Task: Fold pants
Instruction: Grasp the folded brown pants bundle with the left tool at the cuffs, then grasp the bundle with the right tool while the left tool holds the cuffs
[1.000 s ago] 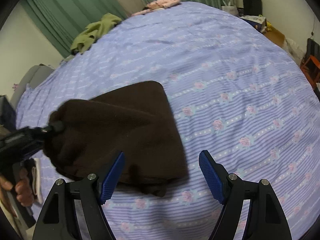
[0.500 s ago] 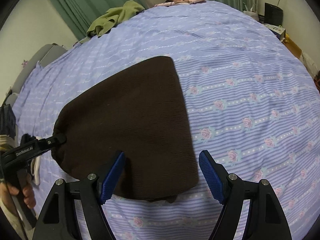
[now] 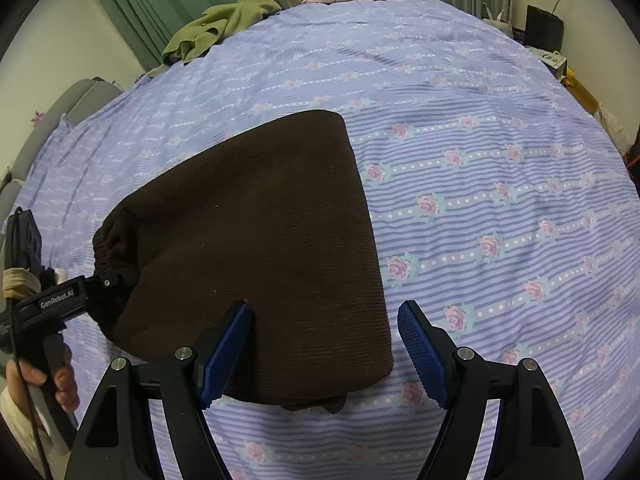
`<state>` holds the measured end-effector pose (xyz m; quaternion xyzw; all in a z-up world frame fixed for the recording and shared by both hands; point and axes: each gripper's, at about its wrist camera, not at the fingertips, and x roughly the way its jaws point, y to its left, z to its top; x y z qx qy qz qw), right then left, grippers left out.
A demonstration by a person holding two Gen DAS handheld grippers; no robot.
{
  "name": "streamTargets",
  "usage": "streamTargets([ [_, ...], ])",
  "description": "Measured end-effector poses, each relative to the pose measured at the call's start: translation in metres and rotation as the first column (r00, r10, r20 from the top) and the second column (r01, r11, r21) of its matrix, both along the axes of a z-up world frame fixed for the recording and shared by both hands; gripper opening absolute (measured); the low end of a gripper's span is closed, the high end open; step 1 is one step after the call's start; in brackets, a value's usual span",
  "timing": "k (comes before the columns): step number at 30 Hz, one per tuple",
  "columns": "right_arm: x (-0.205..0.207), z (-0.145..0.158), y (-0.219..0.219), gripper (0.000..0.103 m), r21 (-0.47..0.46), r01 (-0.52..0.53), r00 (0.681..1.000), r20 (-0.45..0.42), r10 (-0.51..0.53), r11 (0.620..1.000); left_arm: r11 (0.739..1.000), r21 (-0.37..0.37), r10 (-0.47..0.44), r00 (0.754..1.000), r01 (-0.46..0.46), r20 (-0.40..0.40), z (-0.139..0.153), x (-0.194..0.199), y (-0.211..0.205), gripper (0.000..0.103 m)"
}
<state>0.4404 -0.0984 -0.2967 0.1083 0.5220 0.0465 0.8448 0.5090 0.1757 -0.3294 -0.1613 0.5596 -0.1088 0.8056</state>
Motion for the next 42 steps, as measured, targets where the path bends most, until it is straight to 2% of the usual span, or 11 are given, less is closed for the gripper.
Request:
streamTargets([
  [3, 0.0, 0.001, -0.003, 0.077, 0.007, 0.004, 1.0, 0.006, -0.004, 1.0, 0.981, 0.167, -0.123, 0.978, 0.095, 0.168, 0.044, -0.008, -0.027, 0.036],
  [5, -0.001, 0.002, -0.006, 0.077, 0.007, 0.008, 1.0, 0.009, -0.008, 1.0, 0.973, 0.189, -0.174, 0.955, 0.129, 0.241, 0.062, -0.006, -0.036, 0.036],
  [10, -0.001, 0.001, -0.017, 0.077, 0.008, 0.058, 0.998, -0.002, -0.058, 0.998, 0.987, 0.135, -0.102, 0.991, 0.09, 0.081, 0.018, 0.029, -0.016, 0.042],
  [16, 0.002, 0.011, -0.011, 0.077, -0.037, 0.039, 0.998, 0.041, -0.038, 0.999, 0.977, 0.193, -0.104, 0.992, 0.088, 0.075, 0.019, 0.021, -0.01, 0.071],
  [17, 0.004, 0.012, -0.01, 0.077, -0.038, 0.037, 0.998, 0.046, -0.035, 0.999, 0.978, 0.188, -0.101, 0.993, 0.087, 0.068, 0.019, 0.019, -0.01, 0.072],
  [22, 0.017, 0.015, -0.014, 0.077, -0.028, 0.051, 0.996, 0.073, -0.049, 0.998, 0.996, 0.071, -0.053, 0.998, 0.051, 0.037, 0.02, 0.018, -0.002, 0.073],
  [25, 0.03, 0.014, -0.016, 0.077, -0.019, 0.045, 0.995, 0.086, -0.043, 0.999, 0.998, 0.039, -0.052, 0.997, 0.05, 0.054, 0.021, 0.014, -0.001, 0.081],
  [30, 0.049, -0.001, -0.017, 0.077, -0.008, 0.034, 0.997, 0.075, -0.033, 0.999, 0.999, -0.032, -0.006, 1.0, 0.005, -0.014, -0.007, 0.018, 0.011, 0.084],
  [37, 0.063, -0.029, -0.005, 0.077, -0.004, -0.023, 0.999, 0.04, 0.023, 1.0, 0.979, -0.19, 0.066, 0.994, -0.081, -0.082, -0.045, 0.017, 0.024, 0.091],
  [40, 0.069, -0.041, -0.004, 0.077, 0.003, -0.037, 0.999, 0.024, 0.037, 0.999, 0.969, -0.229, 0.072, 0.993, -0.092, -0.091, -0.057, 0.016, 0.023, 0.092],
  [42, 0.071, -0.047, -0.007, 0.083, 0.005, -0.037, 0.999, 0.019, 0.037, 0.999, 0.966, -0.241, 0.076, 0.993, -0.096, -0.093, -0.061, 0.018, 0.023, 0.093],
])
